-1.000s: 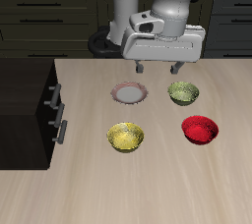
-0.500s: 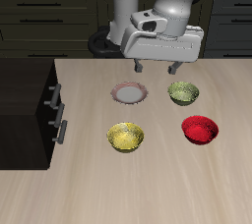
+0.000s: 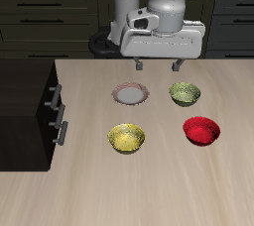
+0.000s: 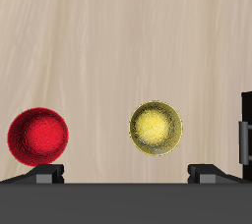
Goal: Place the yellow bowl on top of the wooden cabinet
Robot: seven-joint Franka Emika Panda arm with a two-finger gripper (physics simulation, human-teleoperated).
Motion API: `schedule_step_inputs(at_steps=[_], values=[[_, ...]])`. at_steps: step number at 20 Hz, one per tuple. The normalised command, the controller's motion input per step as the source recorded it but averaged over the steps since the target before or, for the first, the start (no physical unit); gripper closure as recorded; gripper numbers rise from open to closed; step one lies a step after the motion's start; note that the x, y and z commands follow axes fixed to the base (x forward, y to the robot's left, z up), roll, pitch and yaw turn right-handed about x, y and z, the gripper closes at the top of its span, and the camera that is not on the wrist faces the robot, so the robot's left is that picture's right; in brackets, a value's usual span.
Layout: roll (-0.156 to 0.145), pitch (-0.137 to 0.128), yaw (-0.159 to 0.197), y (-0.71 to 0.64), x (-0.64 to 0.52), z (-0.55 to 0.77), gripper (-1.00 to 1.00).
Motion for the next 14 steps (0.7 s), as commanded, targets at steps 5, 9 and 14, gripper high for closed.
schedule_step_inputs(at_steps=[5, 9, 14], values=[[0.003, -0.013, -0.002, -0.01, -0.01, -0.02, -1.00], [0.005, -0.002, -0.010, -0.02, -0.01, 0.03, -1.00], [0.034, 0.002, 0.030, 0.03, -0.03, -0.03, -1.00]])
